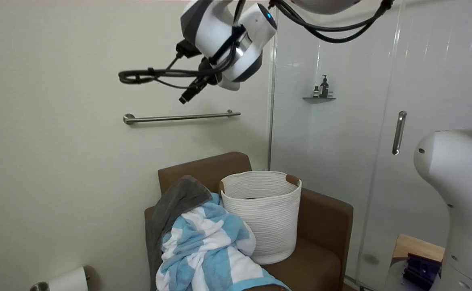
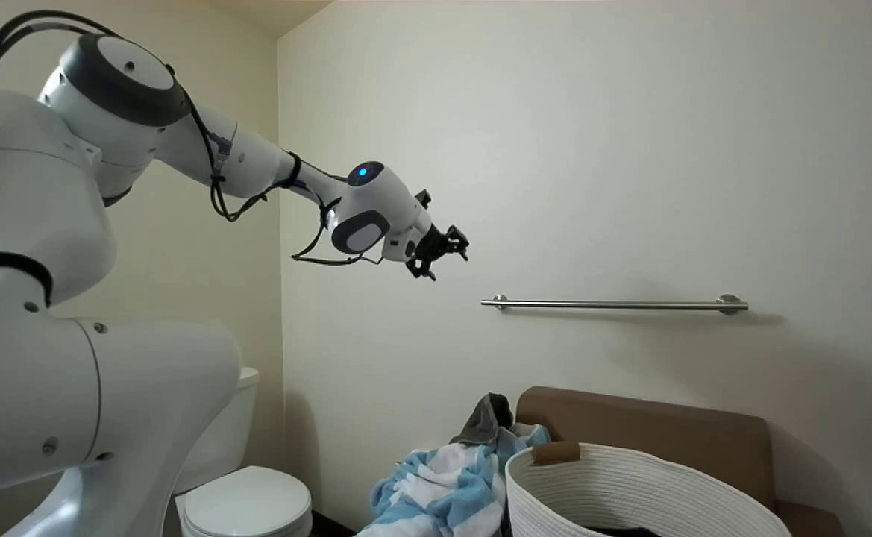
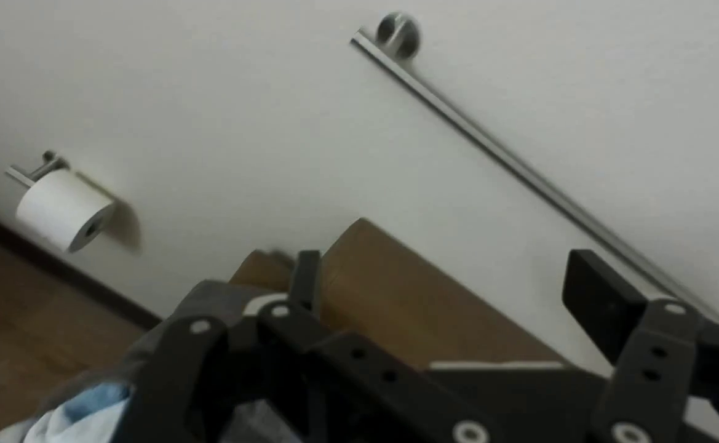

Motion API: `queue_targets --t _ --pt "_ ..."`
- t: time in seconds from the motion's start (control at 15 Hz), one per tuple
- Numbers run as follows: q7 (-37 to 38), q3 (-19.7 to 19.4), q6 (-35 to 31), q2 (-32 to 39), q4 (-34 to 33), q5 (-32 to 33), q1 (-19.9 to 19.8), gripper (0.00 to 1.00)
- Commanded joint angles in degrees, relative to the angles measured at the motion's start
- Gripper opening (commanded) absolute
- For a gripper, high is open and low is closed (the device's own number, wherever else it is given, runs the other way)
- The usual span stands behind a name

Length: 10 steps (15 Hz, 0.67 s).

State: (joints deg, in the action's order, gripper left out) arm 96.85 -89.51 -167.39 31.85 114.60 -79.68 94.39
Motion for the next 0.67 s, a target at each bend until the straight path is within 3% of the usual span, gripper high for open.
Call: queue_targets --t 0.0,0.13,0.27,0.33,0.53,0.6 --pt "-5.64 -0.63 3.15 -5.89 9.37 1.10 5.01 1.00" --pt "-6.72 2.17 2.72 -12.75 13.48 4.35 4.17 1.00" --pt "-7.34 3.93 4.86 -15.03 16.26 4.98 2.25 1.00" --pt "-8.07 2.85 8.94 -12.88 17.31 3.28 2.25 1.00" --pt "-8.47 2.01 15.80 -14.24 20.15 6.16 2.73 1.00" --pt "-6.56 2.90 12.97 -11.60 19.08 4.10 2.13 1.00"
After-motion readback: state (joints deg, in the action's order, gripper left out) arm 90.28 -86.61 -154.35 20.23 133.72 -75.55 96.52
